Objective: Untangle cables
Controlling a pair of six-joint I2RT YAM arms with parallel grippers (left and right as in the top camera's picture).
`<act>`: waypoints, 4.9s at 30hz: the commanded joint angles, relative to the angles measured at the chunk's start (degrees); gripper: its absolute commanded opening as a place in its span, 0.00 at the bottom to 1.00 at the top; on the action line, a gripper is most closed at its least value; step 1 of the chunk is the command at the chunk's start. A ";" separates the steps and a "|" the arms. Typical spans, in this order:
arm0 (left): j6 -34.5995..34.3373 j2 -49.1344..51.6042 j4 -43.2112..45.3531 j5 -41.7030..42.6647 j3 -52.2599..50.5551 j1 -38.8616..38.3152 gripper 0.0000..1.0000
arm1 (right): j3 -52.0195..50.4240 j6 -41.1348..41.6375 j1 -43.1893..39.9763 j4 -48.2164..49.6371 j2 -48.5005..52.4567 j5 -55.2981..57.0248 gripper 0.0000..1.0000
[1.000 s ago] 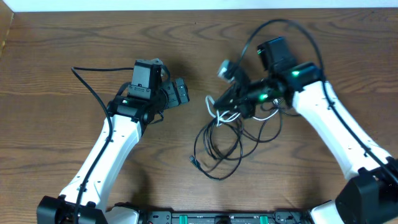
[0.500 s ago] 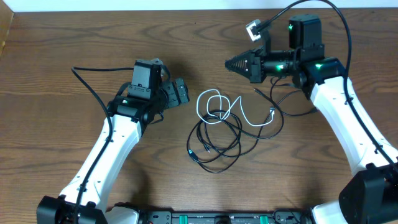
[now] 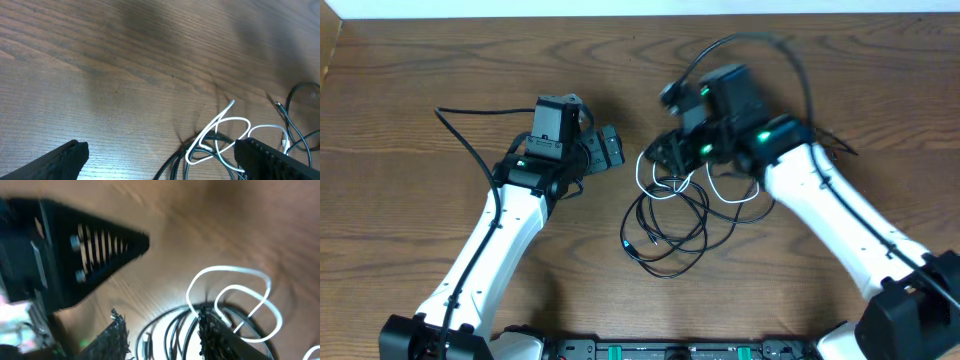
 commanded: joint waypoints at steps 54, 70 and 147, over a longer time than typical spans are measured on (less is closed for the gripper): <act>0.09 -0.59 0.00 -0.13 0.00 0.04 1.00 | -6.88 0.22 -12.17 25.14 -5.16 -26.38 0.01; 0.09 -0.59 0.00 -0.13 0.00 0.04 1.00 | 14.78 -1.92 -15.15 15.72 -6.93 -4.87 0.01; 0.09 -0.59 0.00 -0.13 0.00 0.04 1.00 | 48.81 13.29 -16.61 -35.01 -13.75 81.74 0.01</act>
